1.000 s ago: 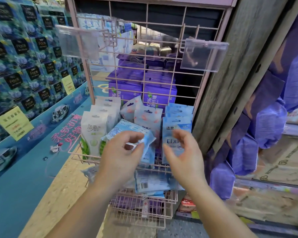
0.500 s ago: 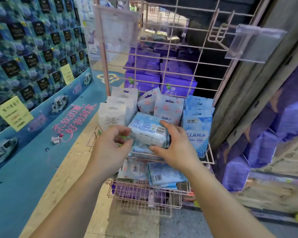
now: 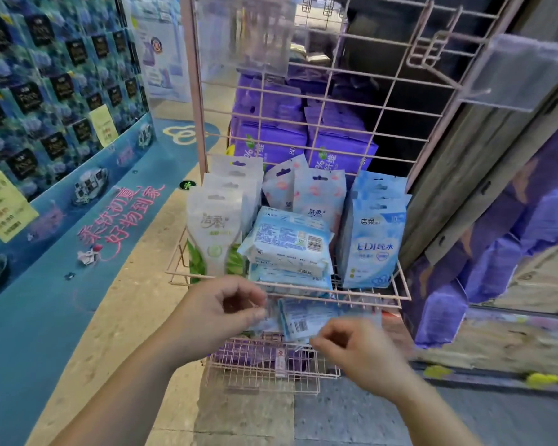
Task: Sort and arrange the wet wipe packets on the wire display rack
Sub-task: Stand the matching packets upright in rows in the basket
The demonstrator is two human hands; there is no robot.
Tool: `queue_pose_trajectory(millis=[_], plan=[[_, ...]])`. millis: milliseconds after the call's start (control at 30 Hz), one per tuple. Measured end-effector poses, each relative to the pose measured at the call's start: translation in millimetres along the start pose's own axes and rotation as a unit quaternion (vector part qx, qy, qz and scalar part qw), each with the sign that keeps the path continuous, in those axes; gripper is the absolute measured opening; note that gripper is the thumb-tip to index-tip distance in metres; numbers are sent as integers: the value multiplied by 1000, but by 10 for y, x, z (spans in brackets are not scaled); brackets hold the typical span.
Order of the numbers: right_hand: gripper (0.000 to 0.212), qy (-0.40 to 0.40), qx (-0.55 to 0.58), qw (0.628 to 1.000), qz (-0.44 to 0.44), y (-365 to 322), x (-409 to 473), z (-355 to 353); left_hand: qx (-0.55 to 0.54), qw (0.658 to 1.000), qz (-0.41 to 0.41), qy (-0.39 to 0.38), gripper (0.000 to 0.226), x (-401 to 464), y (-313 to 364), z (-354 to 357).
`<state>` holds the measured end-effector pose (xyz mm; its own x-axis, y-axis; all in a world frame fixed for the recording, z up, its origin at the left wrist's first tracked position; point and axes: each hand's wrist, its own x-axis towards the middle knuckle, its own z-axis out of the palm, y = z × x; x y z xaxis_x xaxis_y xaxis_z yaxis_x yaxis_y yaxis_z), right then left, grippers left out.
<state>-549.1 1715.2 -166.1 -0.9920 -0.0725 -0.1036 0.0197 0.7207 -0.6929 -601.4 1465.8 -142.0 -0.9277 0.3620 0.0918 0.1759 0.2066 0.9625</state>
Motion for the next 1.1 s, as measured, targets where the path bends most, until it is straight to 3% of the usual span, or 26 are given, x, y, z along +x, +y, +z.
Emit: queue_pose_trajectory(millis=[33, 133, 233, 400, 500, 600, 667, 733, 800, 867, 1000, 1100], plan=[[7, -12, -7, 999, 35, 167, 27, 138, 6, 1000, -8, -27, 26, -15, -78, 45], [48, 44, -59, 991, 113, 529, 188, 412, 61, 992, -59, -94, 37, -20, -370, 226], [60, 76, -86, 984, 136, 675, 424, 509, 76, 984, -128, -102, 47, 19, -622, 423], [89, -68, -244, 950, 186, 675, 738, 808, -6, 981, -186, -48, 50, 44, -835, 697], [73, 5, -218, 955, 204, 718, 734, 861, -24, 978, -203, -35, 50, 41, -877, 753], [41, 97, -177, 971, 127, 789, 635, 813, 15, 980, -200, -8, 53, 43, -898, 738], [37, 135, -146, 978, 63, 736, 526, 749, 133, 977, -168, 18, 67, 67, -905, 755], [35, 153, -182, 971, -26, 606, 383, 719, 247, 962, -115, 27, 82, 97, -879, 807], [33, 155, -196, 964, -90, 509, 231, 767, 317, 946, -70, 11, 71, 112, -799, 872], [33, 162, -168, 965, -119, 450, 92, 830, 364, 931, -18, -17, 46, 102, -770, 915], [36, 190, -71, 978, -56, 488, -22, 886, 287, 957, -28, -27, 31, -15, -774, 922], [37, 241, 2, 968, 65, 653, 2, 843, 152, 981, -116, 27, 20, -133, -824, 776]])
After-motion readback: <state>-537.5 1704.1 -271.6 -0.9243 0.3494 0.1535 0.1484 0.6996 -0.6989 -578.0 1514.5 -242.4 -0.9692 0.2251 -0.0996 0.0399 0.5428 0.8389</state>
